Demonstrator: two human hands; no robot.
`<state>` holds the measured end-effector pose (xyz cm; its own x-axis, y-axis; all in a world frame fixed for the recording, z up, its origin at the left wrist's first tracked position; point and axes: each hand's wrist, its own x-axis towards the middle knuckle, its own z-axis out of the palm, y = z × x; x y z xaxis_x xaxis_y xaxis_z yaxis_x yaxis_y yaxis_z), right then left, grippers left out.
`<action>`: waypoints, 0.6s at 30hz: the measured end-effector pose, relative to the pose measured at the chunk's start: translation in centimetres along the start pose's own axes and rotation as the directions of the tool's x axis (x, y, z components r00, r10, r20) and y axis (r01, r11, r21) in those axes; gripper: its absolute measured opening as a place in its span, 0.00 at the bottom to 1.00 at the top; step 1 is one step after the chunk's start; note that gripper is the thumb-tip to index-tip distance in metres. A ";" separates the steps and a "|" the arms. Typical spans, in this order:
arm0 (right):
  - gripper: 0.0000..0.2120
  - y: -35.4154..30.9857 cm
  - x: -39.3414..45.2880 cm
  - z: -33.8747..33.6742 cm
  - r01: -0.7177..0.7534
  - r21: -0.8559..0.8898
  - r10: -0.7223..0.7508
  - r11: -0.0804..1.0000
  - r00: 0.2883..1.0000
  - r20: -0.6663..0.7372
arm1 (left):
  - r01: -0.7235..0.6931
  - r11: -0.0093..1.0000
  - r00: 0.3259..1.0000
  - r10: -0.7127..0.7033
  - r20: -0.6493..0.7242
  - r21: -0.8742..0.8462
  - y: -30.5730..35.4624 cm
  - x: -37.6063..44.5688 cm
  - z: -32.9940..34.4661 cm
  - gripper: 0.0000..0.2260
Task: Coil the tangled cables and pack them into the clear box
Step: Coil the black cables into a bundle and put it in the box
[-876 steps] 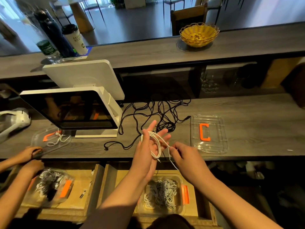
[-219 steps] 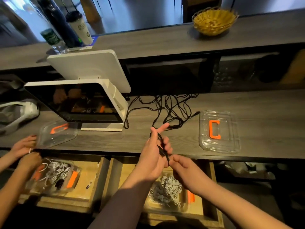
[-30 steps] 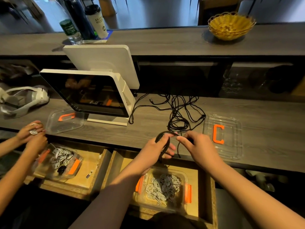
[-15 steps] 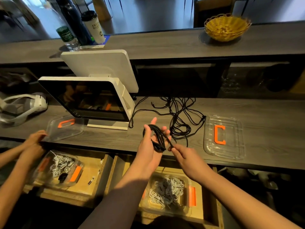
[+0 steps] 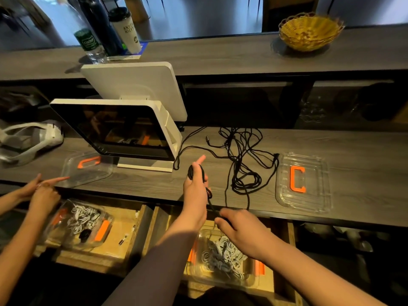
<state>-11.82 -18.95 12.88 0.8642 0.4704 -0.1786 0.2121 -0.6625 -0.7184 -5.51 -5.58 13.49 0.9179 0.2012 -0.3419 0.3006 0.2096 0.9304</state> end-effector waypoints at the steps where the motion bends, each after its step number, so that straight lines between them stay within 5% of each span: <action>1: 0.11 -0.2 -0.1 0.0 0.021 -0.001 -0.021 1.000 1.000 0.004 | -0.017 0.993 1.000 0.016 0.007 0.116 -0.1 0.0 -0.3 0.16; 6: 0.09 -1.2 0.0 -0.6 0.192 0.018 -0.191 0.981 0.979 -0.076 | -0.027 0.933 0.977 -0.051 0.206 0.360 -0.6 0.7 -1.7 0.15; 10: 0.10 -1.1 1.3 -1.8 0.274 -0.070 -0.282 0.959 0.944 -0.171 | 0.047 0.900 0.871 -0.249 0.424 0.434 0.0 -0.2 -1.9 0.23; 16: 0.16 0.2 3.3 -3.6 0.146 -0.081 -0.164 0.986 0.934 -0.316 | 0.248 0.867 0.761 -0.450 0.467 0.431 0.8 -1.3 -2.2 0.33; 18: 0.12 0.8 4.1 -4.0 0.112 -0.077 -0.131 0.991 0.941 -0.312 | 0.209 0.867 0.726 -0.448 0.522 0.453 0.6 -1.1 -2.7 0.34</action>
<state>-6.28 -19.90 14.26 0.9277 0.3478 0.1354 0.3423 -0.6481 -0.6803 -7.08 -3.12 14.05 0.6668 -0.4472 -0.5961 0.5699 -0.2094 0.7946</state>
